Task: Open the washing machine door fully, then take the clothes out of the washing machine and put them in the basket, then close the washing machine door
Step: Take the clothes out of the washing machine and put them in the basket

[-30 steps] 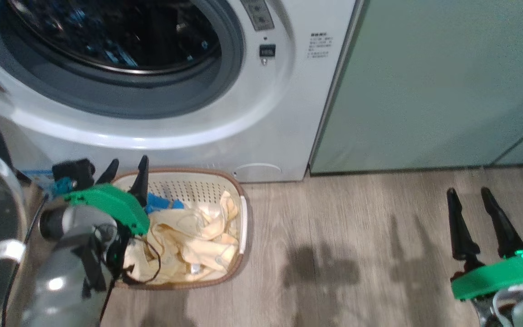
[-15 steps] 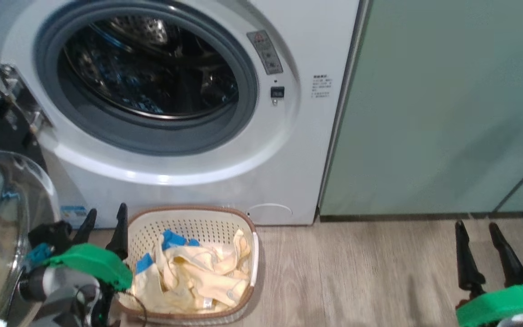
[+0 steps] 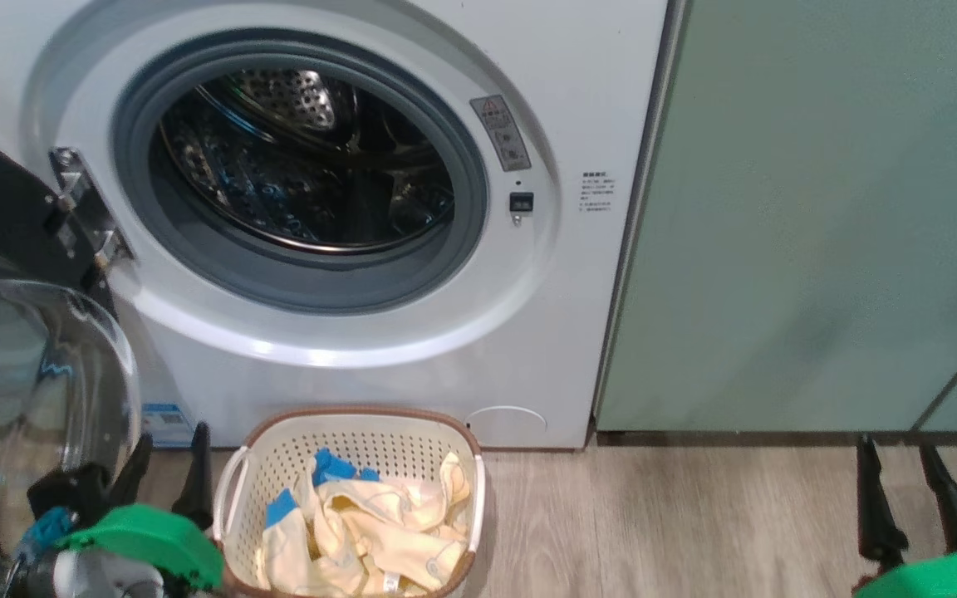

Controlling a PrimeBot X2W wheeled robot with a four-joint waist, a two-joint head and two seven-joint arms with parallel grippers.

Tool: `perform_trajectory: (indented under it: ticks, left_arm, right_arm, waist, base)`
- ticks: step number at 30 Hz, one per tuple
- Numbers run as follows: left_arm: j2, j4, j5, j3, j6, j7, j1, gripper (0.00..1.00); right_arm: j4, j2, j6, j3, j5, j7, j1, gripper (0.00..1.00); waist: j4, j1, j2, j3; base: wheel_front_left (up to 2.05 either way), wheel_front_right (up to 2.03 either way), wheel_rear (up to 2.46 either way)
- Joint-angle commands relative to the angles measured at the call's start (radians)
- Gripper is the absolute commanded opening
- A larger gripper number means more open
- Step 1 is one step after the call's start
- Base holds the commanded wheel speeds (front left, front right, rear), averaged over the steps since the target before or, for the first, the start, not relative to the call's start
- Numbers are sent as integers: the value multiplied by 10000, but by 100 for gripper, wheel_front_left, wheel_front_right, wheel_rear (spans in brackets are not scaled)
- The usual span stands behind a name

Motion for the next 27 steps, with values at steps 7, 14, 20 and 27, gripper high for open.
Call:
perform_trajectory:
  ticks: [7,14,20,27]
  left_arm:
    - [365,-426,40,678,133,-93,83,100]
    - [345,-382,-16,801,232,-93,151,100]
    - [332,-413,1,749,196,-93,141,100]
    - [390,-411,42,673,189,-93,144,100]
  right_arm:
    - [-407,-195,35,102,-134,-95,22,100]
    - [-459,-227,35,163,-152,-95,187,100]
    - [-468,-227,35,181,-156,-95,171,100]
    - [-448,-212,35,193,-161,-95,170,100]
  waist:
    - [171,1,-1,-291]
    - [326,1,-1,-367]
    - [353,1,-1,-351]
    - [337,1,-1,-337]
  base:
    - [0,0,0]
    - [0,0,0]
    - [0,0,0]
    - [0,0,0]
